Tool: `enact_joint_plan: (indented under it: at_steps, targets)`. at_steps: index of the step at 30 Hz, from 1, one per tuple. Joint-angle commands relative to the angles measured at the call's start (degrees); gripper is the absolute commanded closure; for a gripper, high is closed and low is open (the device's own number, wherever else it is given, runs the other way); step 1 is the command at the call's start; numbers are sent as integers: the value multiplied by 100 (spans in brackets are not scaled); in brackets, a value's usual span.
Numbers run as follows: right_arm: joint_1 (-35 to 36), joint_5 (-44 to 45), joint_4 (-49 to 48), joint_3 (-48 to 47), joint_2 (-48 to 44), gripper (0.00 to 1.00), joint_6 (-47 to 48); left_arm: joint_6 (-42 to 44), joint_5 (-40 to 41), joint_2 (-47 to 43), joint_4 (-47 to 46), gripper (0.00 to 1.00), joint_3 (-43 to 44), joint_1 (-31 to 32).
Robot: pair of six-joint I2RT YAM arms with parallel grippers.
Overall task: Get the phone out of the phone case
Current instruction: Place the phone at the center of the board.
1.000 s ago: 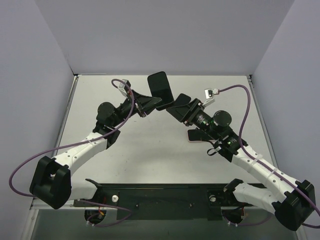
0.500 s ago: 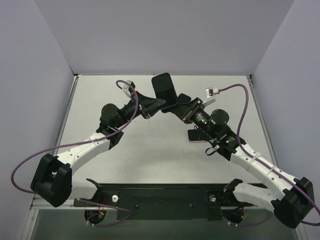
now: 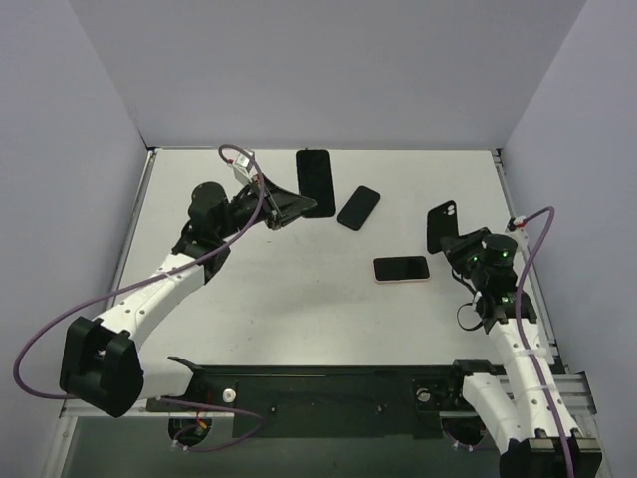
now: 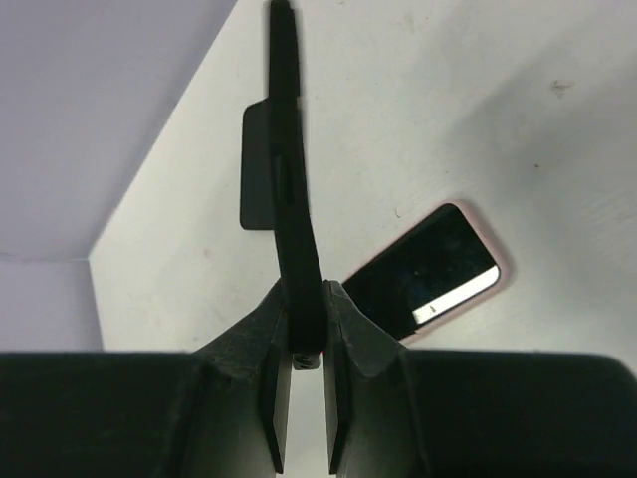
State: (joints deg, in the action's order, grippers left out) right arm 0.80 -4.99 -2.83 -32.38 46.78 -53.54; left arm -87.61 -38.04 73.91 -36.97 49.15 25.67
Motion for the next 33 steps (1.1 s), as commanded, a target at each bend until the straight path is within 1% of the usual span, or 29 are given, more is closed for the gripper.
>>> enact_joint_plan:
  at_steps: [1,2,3,4,5,6,7,8,10,11,12,14,15,18,20,25,27,29,31,32,33]
  targets:
    - [-62,-203,1274,-567,-749,100,1046,4499,1092,173,4352,100,1480,-115]
    - [-62,-256,1346,-620,-932,100,1091,4690,1219,350,4844,100,1623,-158]
    - [-62,-291,1460,-646,-1004,100,1135,4953,1272,744,4944,100,1772,-281]
    - [-53,-318,1600,-716,-1144,100,1179,4990,1273,922,4980,100,1844,-343]
    - [-53,-344,1671,-778,-1189,100,1249,5034,1308,1289,4937,100,1923,-430]
    - [-62,-423,1759,-805,-1268,100,1267,5113,1421,1467,4884,100,1949,-457]
    - [-62,-432,1786,-840,-1303,100,1293,5166,1588,1851,4892,100,2106,-484]
    - [-62,-484,1812,-840,-1356,100,1293,5280,1824,2081,5040,100,2212,-484]
    - [-62,-625,1821,-823,-1391,100,1319,5525,1853,2732,5208,100,2660,-484]
    - [-53,-634,1821,-814,-1391,100,1302,5570,1897,3126,5574,100,3044,-484]
    - [-62,-669,1839,-796,-1400,100,1320,5788,1836,3547,5708,100,3483,-501]
    - [-53,-687,1830,-744,-1462,100,1355,6044,1818,3936,5832,100,3820,-510]
    - [-53,-678,1839,-691,-1514,100,1355,6089,1800,3999,5876,100,3891,-519]
    - [-62,-705,1874,-620,-1620,100,1337,6177,1572,4201,5570,100,4032,-650]
    - [-62,-766,1891,-542,-1646,100,1320,6055,1195,4551,5604,100,4338,-834]
    - [-62,-661,1944,-515,-1664,100,1285,5642,659,5379,6016,100,5218,-1108]
    - [-62,-600,1979,-576,-1638,100,1267,5702,701,5713,6454,99,5727,-1126]
    - [-53,-573,2023,-638,-1603,100,1276,5694,745,5906,6675,95,6079,-1126]
    - [-62,-538,2049,-690,-1585,100,1293,5694,746,6003,6738,91,6151,-1126]
    - [-62,-538,2067,-699,-1585,100,1311,5685,772,6030,6747,88,6151,-1126]
    - [-62,-503,2076,-708,-1576,100,1320,5685,868,6021,6790,82,6151,-1117]
